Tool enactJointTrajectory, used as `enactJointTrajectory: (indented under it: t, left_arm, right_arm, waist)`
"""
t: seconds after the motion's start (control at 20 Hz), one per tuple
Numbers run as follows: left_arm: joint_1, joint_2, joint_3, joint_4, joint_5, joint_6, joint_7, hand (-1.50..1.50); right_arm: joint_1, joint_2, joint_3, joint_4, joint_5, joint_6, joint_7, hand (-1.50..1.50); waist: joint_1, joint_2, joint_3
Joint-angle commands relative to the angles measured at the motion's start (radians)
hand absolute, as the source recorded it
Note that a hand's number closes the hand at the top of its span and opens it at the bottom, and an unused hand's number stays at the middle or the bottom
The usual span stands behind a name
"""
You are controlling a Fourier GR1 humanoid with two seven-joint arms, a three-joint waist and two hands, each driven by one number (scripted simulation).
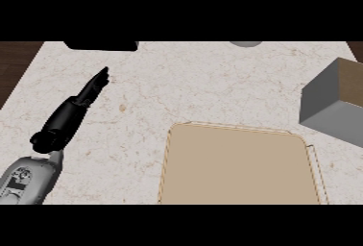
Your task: Pick the sweet potato from the tray and place it in the cardboard box
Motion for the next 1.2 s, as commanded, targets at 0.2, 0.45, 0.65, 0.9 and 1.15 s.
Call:
enactJointTrajectory:
  t: [0.2, 0.45, 0.65, 0.9, 1.15]
  left_arm:
    - [0.003, -0.044, -0.020, -0.004, -0.033, 0.013, -0.001, 0.00]
    - [-0.017, -0.043, 0.007, 0.019, -0.026, 0.005, 0.022, 0.00]
    - [-0.001, 0.012, 0.041, -0.003, -0.006, -0.025, 0.019, 0.00]
    - [-0.013, -0.008, 0.044, 0.017, -0.006, -0.015, 0.007, 0.00]
    - [0.009, -0.014, 0.030, -0.019, -0.015, -0.020, 0.019, 0.00]
  right_arm:
    - [-0.155, -0.011, 0.117, 0.331, 0.146, 0.105, -0.264, -1.50]
    - [-0.189, 0.045, 0.055, 0.425, 0.077, 0.081, -0.454, -1.50]
    - [-0.219, 0.119, -0.137, 0.472, -0.209, 0.234, -0.449, -1.50]
    - [-0.302, 0.141, -0.305, 0.646, -0.431, 0.388, -0.230, -1.50]
    - [-0.362, 0.049, -0.404, 0.797, -0.513, 0.420, -0.093, -1.50]
  waist:
    - [0.006, 0.001, 0.001]
    - [-0.011, -0.002, 0.001]
    - [-0.020, -0.012, 0.003]
    - [-0.019, -0.004, 0.001]
    - [-0.003, 0.001, 0.003]
